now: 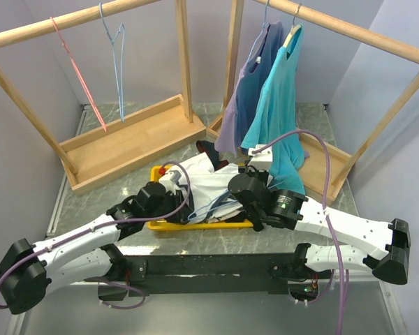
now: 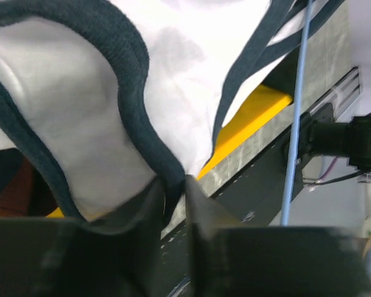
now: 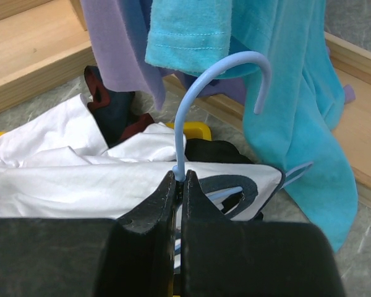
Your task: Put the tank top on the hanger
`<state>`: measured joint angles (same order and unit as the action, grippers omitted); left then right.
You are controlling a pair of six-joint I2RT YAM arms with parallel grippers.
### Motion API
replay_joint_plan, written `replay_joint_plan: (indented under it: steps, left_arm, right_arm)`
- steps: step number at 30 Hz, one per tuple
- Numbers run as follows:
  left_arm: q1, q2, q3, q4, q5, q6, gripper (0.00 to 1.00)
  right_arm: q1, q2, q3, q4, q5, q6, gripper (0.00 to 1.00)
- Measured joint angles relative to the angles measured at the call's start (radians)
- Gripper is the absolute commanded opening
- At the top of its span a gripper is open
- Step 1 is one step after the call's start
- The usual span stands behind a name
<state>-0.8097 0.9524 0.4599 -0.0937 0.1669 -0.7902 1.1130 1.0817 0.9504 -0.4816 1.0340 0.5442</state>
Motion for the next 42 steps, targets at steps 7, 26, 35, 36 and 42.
replay_joint_plan:
  steps: [7, 26, 35, 36, 42]
  left_arm:
    - [0.134, -0.122, 0.0, -0.014, 0.047, 0.01, 0.02]
    - [0.418, -0.287, 0.005, 0.06, 0.389, -0.143, 0.01]
    - [0.419, -0.251, 0.057, 0.203, 0.441, -0.285, 0.02]
    - [0.419, -0.239, 0.07, 0.23, 0.438, -0.31, 0.02]
    - [0.42, -0.192, 0.177, 0.347, 0.376, -0.414, 0.03]
  right_arm:
    - [-0.003, 0.029, 0.024, -0.023, 0.061, 0.016, 0.0]
    - [-0.098, 0.161, 0.106, -0.013, 0.171, -0.029, 0.0]
    - [-0.092, 0.189, 0.243, 0.011, 0.173, -0.056, 0.0]
    - [-0.088, 0.193, 0.262, 0.018, 0.174, -0.061, 0.0]
    - [-0.047, 0.241, 0.375, 0.039, 0.179, -0.089, 0.0]
